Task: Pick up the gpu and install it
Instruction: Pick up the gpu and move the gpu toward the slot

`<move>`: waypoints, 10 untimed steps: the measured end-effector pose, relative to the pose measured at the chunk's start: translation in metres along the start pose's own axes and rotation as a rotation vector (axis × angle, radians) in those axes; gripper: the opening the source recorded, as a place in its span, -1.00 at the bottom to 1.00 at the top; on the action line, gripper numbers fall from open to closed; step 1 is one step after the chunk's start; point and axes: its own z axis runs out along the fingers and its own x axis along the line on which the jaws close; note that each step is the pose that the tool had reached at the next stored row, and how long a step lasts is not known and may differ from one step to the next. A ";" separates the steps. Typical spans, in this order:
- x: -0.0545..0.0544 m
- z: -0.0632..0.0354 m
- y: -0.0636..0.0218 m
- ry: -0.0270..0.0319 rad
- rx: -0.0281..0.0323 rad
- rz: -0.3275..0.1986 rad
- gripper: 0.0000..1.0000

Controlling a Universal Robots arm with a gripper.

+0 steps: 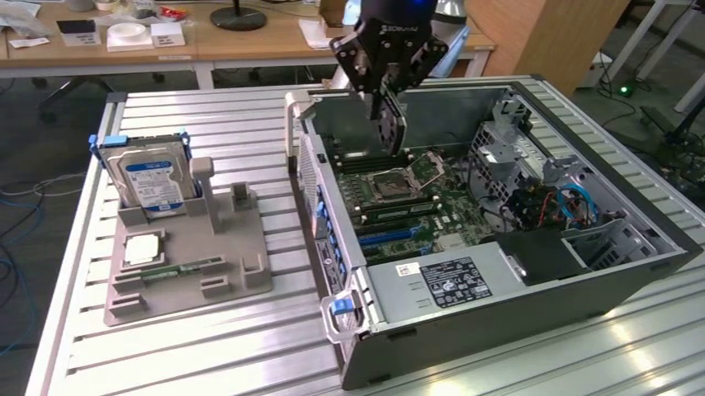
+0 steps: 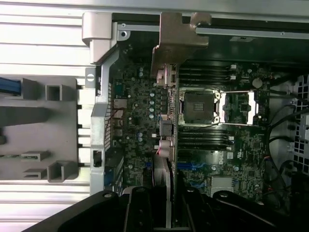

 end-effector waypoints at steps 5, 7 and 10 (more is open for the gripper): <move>-0.016 0.0007 -0.0001 0.0002 -0.0001 0.000 -0.45; -0.022 0.0008 -0.0001 0.0002 0.0000 0.000 -0.45; -0.031 0.0011 -0.0001 0.0002 0.0000 0.000 -0.45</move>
